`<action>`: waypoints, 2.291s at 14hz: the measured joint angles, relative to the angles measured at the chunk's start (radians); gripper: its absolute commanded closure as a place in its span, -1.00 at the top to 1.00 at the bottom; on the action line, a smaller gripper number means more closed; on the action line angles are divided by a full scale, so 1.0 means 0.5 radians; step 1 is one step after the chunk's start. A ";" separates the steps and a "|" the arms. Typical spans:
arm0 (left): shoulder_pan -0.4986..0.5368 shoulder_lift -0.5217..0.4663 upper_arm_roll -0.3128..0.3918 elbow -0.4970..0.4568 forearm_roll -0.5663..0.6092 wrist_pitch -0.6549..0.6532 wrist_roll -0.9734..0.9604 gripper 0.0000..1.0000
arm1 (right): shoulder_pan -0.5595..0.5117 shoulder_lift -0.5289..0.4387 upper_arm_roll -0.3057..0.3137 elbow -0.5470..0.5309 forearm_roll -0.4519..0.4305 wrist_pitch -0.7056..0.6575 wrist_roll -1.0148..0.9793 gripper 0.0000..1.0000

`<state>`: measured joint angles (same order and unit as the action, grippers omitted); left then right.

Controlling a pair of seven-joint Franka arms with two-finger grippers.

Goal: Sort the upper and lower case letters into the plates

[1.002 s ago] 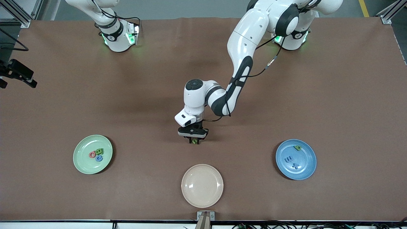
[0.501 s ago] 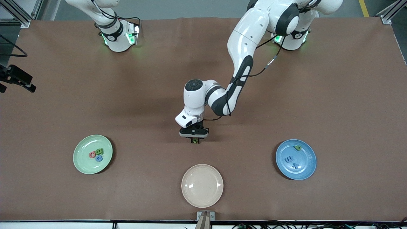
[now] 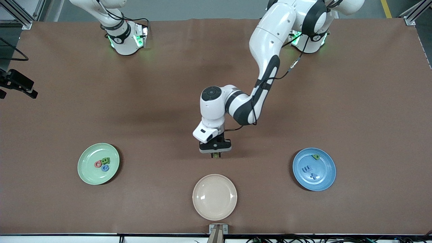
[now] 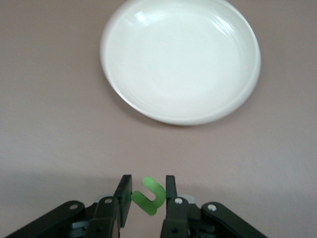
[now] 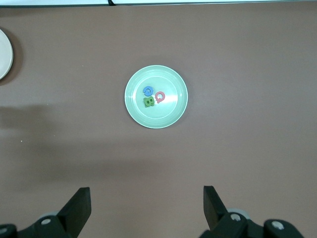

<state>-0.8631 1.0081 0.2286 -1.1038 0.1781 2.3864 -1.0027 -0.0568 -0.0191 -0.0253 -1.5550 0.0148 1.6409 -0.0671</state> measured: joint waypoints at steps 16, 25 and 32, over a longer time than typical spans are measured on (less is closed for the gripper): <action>0.891 -0.306 -0.160 -0.156 -0.006 -0.597 0.988 -0.82 | -0.008 0.010 -0.002 0.000 0.000 -0.003 0.000 1.00; 1.107 -0.317 -0.169 -0.422 -0.006 -0.529 1.373 1.00 | -0.042 0.042 0.003 0.018 -0.002 0.000 0.000 1.00; 1.098 -0.633 -0.276 -0.400 -0.019 -0.784 1.373 1.00 | -0.048 0.046 0.001 0.028 -0.002 -0.006 0.000 1.00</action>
<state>-0.3142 0.6915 0.0906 -1.3037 0.1688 1.9945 -0.3162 -0.0806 0.0039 -0.0249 -1.5408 0.0139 1.6377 -0.0671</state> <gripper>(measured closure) 0.000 0.000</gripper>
